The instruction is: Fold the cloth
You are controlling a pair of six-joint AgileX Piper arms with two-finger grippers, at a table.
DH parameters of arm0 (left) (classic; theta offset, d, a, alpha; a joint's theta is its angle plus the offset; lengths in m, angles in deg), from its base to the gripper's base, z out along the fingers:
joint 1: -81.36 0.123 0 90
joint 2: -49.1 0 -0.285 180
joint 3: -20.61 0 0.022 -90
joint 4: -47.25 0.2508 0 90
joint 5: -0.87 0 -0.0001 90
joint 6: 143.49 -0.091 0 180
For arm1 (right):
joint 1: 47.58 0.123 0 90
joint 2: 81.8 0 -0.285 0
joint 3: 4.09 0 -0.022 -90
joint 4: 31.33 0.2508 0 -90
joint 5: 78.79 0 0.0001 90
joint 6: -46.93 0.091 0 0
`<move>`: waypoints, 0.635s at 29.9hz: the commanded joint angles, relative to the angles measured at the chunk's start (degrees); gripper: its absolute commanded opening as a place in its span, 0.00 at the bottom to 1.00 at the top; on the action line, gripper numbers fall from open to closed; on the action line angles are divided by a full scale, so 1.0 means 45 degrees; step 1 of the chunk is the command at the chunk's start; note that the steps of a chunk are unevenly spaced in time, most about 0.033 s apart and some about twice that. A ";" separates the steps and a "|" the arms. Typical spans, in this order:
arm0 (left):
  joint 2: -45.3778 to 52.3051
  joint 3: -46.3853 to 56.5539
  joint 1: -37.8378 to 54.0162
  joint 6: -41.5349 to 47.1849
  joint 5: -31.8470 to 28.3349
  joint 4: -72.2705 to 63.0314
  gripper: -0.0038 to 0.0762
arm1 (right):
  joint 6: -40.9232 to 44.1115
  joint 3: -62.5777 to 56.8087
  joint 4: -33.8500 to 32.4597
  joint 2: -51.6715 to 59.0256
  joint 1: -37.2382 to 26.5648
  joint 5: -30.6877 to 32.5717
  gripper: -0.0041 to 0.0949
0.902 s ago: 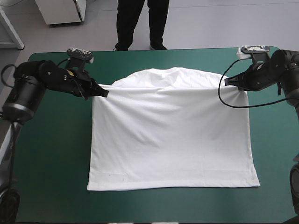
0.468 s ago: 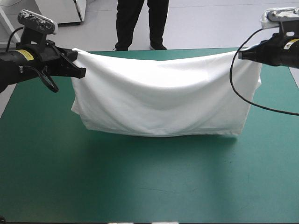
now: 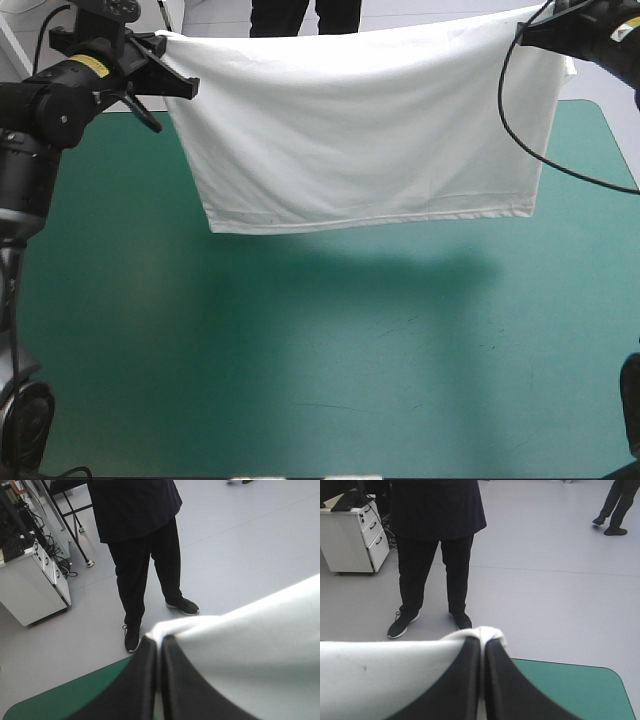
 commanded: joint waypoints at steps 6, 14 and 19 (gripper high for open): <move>-0.2686 -0.3857 0.0058 -0.0481 -0.2320 0.0473 0.04 | -0.0526 0.2190 0.0679 -0.2184 -0.0003 -0.2303 0.02; -0.3871 -0.4510 0.0550 -0.0481 -0.0756 0.0346 0.04 | -0.1292 0.2363 0.1702 -0.3321 -0.0003 -0.1341 0.02; -0.3922 -0.3986 0.0694 -0.0218 0.1684 -0.0466 0.04 | -0.1456 0.2363 0.1646 -0.3631 -0.0003 0.0857 0.02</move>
